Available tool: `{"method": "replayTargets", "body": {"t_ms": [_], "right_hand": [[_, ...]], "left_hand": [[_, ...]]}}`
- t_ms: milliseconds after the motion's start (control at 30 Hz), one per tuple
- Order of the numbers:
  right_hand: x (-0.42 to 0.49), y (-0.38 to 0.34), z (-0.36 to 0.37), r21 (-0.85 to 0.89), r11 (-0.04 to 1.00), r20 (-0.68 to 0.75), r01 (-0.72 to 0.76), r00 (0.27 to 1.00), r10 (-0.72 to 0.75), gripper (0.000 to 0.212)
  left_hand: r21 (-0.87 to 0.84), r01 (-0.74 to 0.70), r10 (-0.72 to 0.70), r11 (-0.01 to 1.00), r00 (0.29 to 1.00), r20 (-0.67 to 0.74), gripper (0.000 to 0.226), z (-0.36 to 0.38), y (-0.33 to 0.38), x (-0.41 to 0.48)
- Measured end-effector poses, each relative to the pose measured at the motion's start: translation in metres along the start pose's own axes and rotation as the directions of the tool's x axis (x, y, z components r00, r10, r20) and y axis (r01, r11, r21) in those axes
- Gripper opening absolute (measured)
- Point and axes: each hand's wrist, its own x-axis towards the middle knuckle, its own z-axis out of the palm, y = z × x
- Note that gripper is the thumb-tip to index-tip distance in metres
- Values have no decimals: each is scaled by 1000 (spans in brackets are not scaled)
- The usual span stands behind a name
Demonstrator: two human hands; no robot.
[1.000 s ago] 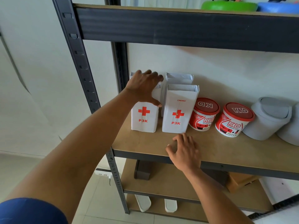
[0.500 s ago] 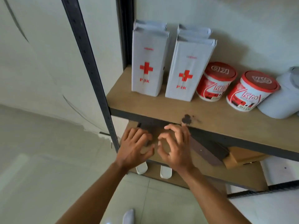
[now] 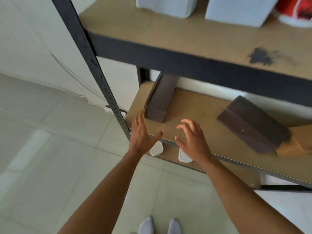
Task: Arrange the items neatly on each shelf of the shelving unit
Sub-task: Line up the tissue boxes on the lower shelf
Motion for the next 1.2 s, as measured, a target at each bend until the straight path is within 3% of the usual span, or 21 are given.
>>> {"method": "replayTargets", "body": {"t_ms": [233,433,600,733,833,967,1100,1200], "right_hand": [[31,51,48,-100,994,-143,-49,989,34,49],[29,77,76,-173,966,-106,-190,979,174,71],[31,80,77,-173,966,-105,-193,979,177,67],[30,77,75,-159,968,-106,-192,979,177,64],[28,72,69,-161,967,-97,-197,978,183,64],[27,72,69,-140,968,-91,-207,976,196,66],[27,74,72,-82,956,-155,-280,952,265,68],[25,73,70,-82,945,-177,-317,938,299,60]], "left_hand": [[-125,-32,1,992,970,-245,127,41,-20,41],[-218,-94,22,971,951,-309,122,74,-37,61],[-212,-211,113,954,910,-398,106,85,-46,66],[-72,-296,235,953,865,-443,105,86,-44,63],[159,-307,346,938,850,-399,111,78,-33,62],[399,-366,484,841,839,-250,114,65,-26,62],[530,-464,596,710,797,-101,115,64,-28,61],[556,-489,617,672,785,-55,114,63,-29,63]]}}
